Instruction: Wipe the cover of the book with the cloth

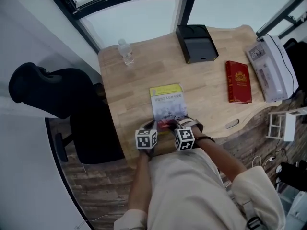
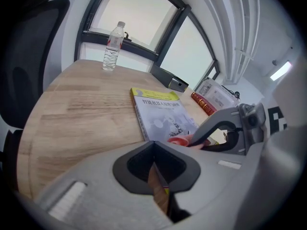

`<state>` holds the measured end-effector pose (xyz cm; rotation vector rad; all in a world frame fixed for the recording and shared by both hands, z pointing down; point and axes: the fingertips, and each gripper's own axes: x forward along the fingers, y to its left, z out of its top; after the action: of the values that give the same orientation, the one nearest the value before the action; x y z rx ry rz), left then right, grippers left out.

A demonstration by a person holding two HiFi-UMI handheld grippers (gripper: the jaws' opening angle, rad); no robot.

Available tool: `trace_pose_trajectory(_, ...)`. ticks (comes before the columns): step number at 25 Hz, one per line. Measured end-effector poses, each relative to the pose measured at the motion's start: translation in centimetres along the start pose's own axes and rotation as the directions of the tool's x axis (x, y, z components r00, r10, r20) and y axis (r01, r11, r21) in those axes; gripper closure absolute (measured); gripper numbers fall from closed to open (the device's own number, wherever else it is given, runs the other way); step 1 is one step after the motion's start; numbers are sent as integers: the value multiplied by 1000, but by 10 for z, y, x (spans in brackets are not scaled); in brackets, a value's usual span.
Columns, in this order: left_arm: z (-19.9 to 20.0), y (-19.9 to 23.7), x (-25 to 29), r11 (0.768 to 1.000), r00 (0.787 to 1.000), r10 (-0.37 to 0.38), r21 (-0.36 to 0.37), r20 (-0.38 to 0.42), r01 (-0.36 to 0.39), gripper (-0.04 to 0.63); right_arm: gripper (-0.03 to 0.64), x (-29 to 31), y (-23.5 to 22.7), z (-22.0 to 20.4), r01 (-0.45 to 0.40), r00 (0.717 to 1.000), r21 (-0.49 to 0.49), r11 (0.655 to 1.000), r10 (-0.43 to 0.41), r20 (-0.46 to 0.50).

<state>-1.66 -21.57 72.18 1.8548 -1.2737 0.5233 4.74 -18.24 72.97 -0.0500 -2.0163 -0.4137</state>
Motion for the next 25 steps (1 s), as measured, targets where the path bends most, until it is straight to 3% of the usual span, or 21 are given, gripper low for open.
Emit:
trace_pose_trajectory(11,0,2,2,1000,999,-22,13,-41,22,589,583,16,-71,-14,43,999,41,998,-42,-17)
trace_pose_trajectory(17,0,1,1,999,998,-45,-19,-38,44,589,583,23,-111,-25,46,998,61,997,-44,-35)
trace_pose_trajectory(20,2,2,2,998,997,-63,-22,-40,62,589,582,29,-142,-30,63,997,106,992,-57,-58)
trace_pose_trajectory(25,1,3,3,997,996,-76,-33,-51,75,588,583,41,-181,-35,82,992,92,992,-72,-107)
